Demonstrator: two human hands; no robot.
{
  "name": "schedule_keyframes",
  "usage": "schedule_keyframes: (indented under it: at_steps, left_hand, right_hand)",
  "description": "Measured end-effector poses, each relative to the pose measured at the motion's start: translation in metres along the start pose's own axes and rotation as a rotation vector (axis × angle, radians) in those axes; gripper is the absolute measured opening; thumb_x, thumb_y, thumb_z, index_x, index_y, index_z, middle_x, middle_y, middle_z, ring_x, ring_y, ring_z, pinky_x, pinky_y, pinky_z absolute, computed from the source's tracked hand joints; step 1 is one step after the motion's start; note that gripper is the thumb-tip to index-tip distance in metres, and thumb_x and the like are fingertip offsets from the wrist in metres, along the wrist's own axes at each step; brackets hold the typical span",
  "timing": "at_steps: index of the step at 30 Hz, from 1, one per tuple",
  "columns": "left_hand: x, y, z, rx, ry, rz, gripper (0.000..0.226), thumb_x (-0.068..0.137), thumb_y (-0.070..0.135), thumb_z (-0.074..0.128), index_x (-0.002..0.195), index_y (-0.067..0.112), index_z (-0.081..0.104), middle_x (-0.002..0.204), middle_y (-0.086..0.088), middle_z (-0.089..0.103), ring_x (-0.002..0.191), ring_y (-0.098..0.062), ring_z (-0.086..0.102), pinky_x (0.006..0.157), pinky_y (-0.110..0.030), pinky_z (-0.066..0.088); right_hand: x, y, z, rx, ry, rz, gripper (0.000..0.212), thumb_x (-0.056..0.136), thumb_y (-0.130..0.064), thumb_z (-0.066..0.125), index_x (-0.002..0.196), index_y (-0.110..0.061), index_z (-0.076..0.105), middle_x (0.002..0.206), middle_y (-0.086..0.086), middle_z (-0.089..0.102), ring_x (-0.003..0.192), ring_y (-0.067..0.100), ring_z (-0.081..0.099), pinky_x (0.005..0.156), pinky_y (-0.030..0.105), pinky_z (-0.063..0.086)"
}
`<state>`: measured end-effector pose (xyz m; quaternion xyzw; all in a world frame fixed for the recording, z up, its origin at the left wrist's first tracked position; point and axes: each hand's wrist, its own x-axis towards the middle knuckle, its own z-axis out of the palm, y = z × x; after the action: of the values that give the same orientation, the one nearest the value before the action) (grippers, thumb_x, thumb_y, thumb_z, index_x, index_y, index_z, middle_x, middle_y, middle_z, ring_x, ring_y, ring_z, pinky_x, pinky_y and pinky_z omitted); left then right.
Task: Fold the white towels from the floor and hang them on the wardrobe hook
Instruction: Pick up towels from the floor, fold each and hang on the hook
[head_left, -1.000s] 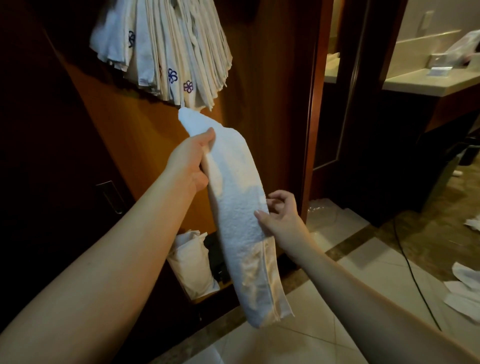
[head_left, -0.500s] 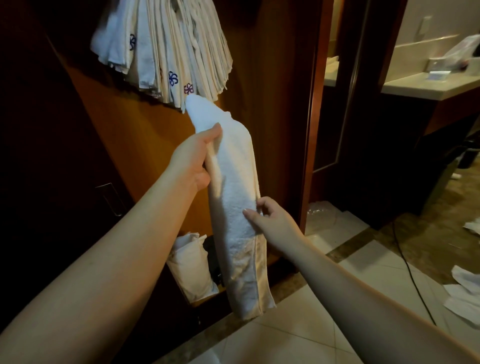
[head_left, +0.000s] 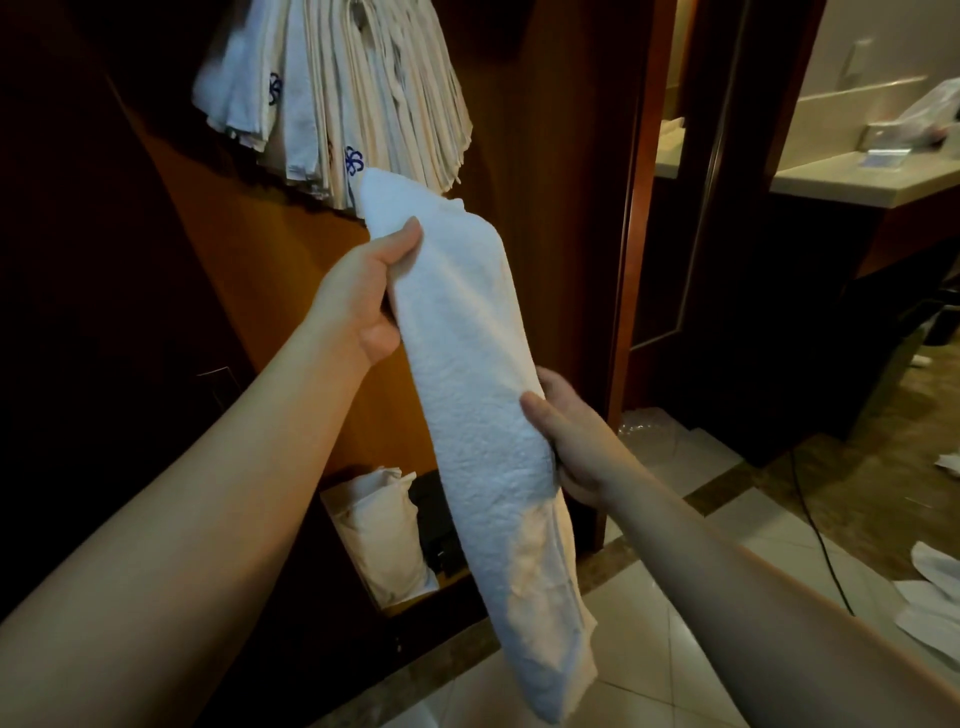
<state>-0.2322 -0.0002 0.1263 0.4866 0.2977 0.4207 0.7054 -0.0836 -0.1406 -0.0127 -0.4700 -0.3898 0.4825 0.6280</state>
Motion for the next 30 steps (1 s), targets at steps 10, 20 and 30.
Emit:
schedule_keyframes:
  at_steps: [10, 20, 30]
  left_hand:
    - [0.036, 0.009, 0.004, 0.034, 0.267, -0.124, 0.043, 0.085, 0.015, 0.078, 0.123, 0.009, 0.06, 0.106, -0.012, 0.074, 0.093, -0.031, 0.071, 0.079, -0.05, 0.06]
    - [0.066, 0.005, -0.002, 0.105, 0.246, -0.21, 0.041, 0.084, 0.009, 0.078, 0.12, 0.008, 0.058, 0.099, -0.014, 0.074, 0.085, -0.031, 0.073, 0.062, -0.045, 0.062]
    - [0.064, -0.038, -0.032, 0.453, 0.049, -0.4, 0.074, 0.097, 0.062, 0.044, 0.149, 0.01, 0.04, 0.139, -0.017, 0.058, 0.125, -0.036, 0.058, 0.102, -0.05, 0.047]
  right_hand:
    - [-0.002, -0.009, -0.007, -0.375, -0.401, 0.392, 0.031, 0.083, -0.021, 0.072, 0.113, -0.015, 0.065, 0.115, 0.006, 0.071, 0.109, 0.023, 0.069, 0.101, 0.037, 0.053]
    - [-0.01, -0.006, 0.003, 0.126, -0.486, 0.619, 0.09, 0.041, -0.026, 0.103, 0.119, -0.007, 0.064, 0.111, 0.011, 0.074, 0.105, 0.027, 0.071, 0.091, 0.041, 0.057]
    - [0.006, -0.049, 0.017, 0.241, -0.333, 0.308, 0.049, 0.084, -0.042, 0.068, 0.123, -0.011, 0.07, 0.122, 0.014, 0.071, 0.112, 0.031, 0.069, 0.087, 0.041, 0.059]
